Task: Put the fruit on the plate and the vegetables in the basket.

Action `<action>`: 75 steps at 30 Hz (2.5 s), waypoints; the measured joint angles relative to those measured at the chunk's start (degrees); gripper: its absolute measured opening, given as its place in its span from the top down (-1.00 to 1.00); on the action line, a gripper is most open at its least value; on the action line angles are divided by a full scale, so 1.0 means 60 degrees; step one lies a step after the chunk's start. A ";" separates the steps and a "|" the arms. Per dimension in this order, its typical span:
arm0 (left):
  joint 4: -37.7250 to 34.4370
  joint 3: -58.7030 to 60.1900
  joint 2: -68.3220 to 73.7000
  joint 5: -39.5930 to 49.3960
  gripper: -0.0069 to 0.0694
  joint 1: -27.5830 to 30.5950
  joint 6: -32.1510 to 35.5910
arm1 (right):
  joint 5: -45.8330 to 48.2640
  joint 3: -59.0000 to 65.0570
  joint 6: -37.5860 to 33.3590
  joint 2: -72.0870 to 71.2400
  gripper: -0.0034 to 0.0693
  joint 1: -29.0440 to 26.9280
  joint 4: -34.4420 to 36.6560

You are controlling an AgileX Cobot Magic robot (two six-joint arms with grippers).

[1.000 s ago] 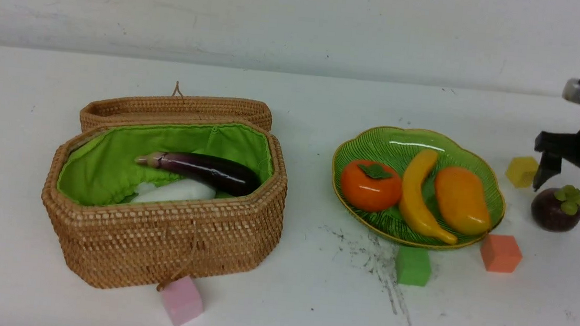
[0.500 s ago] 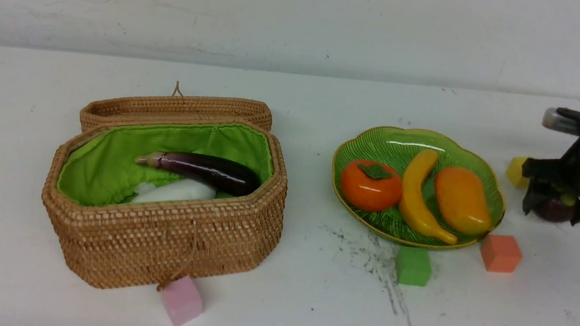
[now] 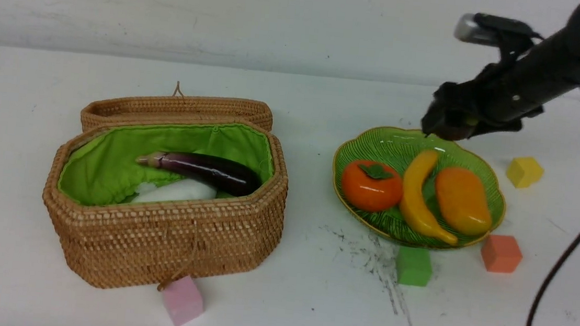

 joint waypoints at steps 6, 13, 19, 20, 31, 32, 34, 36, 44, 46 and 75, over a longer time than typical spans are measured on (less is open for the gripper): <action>0.0000 0.0000 0.0000 0.0000 0.19 0.0000 0.0000 | -0.1576 0.0034 -0.0507 0.0782 -0.72 0.0614 0.0000; 0.0000 0.0000 0.0000 0.0000 0.19 0.0000 0.0000 | -0.1989 0.0034 -0.0481 0.0905 -0.96 0.0616 -0.0001; 0.0000 0.0000 0.0000 0.0000 0.19 0.0000 0.0000 | -0.1318 0.0065 -0.0157 0.0334 -0.91 0.0616 -0.0197; 0.0000 0.0000 0.0000 0.0000 0.19 0.0000 0.0000 | -0.1141 0.0065 -0.0092 0.0201 -0.88 0.0616 -0.0262; 0.0000 0.0000 0.0000 0.0000 0.19 0.0000 0.0000 | 0.2422 0.0260 0.0778 -0.4151 0.06 -0.0073 -0.0934; 0.0000 0.0000 0.0000 0.0000 0.19 0.0000 0.0000 | 0.2593 0.0608 0.1232 -0.5152 0.34 -0.0251 -0.0991; 0.0000 0.0000 0.0000 0.0000 0.19 0.0000 0.0000 | 0.2549 0.1256 0.1594 -0.6187 0.62 -0.0427 -0.1184; 0.0000 0.0000 0.0000 0.0000 0.19 0.0000 0.0000 | 0.2221 0.2327 0.1935 -0.7408 0.86 -0.0512 -0.1444; 0.0000 0.0000 0.0000 0.0000 0.19 0.0000 0.0000 | -0.0273 0.8329 0.2402 -1.2175 0.93 -0.0512 -0.1707; 0.0000 0.0000 0.0000 0.0000 0.19 0.0000 0.0000 | -0.0652 0.9190 0.2566 -1.2919 0.93 -0.0512 -0.1720; 0.0000 0.0000 0.0000 0.0000 0.19 0.0000 0.0000 | 0.0742 1.0934 0.2907 -1.4234 0.91 -0.0512 -0.2171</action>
